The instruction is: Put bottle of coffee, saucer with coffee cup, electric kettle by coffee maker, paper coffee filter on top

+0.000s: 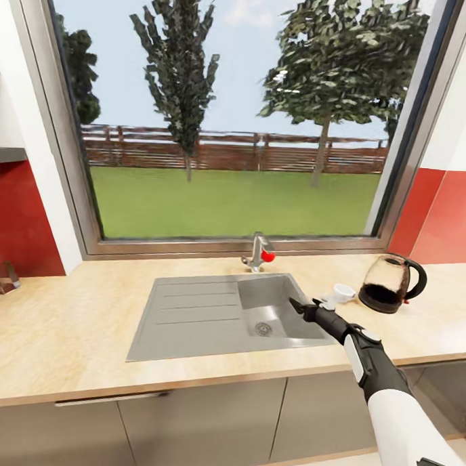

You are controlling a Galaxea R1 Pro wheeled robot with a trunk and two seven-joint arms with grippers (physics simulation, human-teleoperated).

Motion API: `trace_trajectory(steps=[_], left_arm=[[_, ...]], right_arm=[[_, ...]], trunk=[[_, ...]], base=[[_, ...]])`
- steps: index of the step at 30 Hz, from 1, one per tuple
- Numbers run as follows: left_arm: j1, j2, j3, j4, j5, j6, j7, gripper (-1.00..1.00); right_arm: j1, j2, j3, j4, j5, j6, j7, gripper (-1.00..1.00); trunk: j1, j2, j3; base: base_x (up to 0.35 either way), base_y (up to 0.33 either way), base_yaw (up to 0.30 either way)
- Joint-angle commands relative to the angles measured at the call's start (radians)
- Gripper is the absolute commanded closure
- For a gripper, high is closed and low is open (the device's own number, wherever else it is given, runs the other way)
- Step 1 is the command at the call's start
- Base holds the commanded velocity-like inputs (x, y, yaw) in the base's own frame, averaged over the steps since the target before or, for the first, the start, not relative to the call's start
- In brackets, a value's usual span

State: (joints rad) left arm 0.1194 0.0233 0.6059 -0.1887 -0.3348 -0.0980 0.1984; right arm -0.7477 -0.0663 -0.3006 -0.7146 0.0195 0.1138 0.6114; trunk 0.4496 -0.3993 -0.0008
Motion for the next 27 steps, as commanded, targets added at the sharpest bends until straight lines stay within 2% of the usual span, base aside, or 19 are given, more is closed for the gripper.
trace_trajectory(steps=[1, 27], left_arm=[[0.0, 0.0, 0.007, 0.0, -0.01, -0.003, 0.001, -1.0], [0.0, 0.001, 0.008, 0.001, -0.009, -0.002, 0.001, -1.0]], right_arm=[[0.0, 0.001, -0.005, -0.001, 0.002, 0.007, 0.007, -1.0], [0.0, 0.002, -0.005, -0.002, 0.003, 0.007, 0.007, -1.0]], trunk=[[0.0, -0.001, 0.0], [0.0, -0.001, 0.0]], base=[[0.0, -0.276, 0.0], [-0.028, -0.276, 0.0]])
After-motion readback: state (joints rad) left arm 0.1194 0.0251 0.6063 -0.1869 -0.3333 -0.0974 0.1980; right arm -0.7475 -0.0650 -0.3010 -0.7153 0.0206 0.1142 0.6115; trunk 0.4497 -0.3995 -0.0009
